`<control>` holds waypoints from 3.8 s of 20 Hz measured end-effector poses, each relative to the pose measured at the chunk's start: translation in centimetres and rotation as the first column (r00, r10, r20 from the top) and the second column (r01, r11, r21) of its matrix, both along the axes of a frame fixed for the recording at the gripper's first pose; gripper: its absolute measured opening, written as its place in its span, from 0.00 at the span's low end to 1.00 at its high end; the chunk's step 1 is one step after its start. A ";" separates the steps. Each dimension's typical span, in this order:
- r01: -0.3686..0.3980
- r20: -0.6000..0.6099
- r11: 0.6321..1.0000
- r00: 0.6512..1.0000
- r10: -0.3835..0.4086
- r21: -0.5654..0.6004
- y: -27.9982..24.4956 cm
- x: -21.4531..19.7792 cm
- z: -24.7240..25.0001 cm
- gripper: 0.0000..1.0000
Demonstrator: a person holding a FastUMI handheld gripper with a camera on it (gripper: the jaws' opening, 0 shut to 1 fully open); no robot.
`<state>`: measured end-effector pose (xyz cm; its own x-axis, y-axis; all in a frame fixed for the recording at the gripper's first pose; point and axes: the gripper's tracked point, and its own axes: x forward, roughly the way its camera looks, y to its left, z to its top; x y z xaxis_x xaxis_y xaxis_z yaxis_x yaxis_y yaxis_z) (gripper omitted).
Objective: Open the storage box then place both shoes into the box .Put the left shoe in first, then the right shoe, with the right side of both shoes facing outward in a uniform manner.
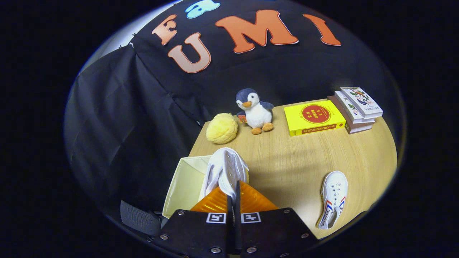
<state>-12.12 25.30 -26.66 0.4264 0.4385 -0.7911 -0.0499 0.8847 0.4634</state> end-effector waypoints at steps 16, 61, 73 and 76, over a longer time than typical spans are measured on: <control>-0.043 -0.271 0.994 0.963 0.014 -0.101 14.5 -3.7 -8.2 0.02; 0.079 -0.178 0.987 0.979 -0.104 -0.141 -15.3 -10.1 -8.9 0.96; -0.084 -0.213 0.897 0.977 -0.011 -0.434 -26.2 -15.2 -17.2 0.75; -0.118 -0.210 0.885 0.977 0.023 -0.451 -26.8 -15.3 -18.9 0.69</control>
<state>-27.40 -1.55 -45.52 0.2259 0.0295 -0.9737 -0.0717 0.9973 0.0136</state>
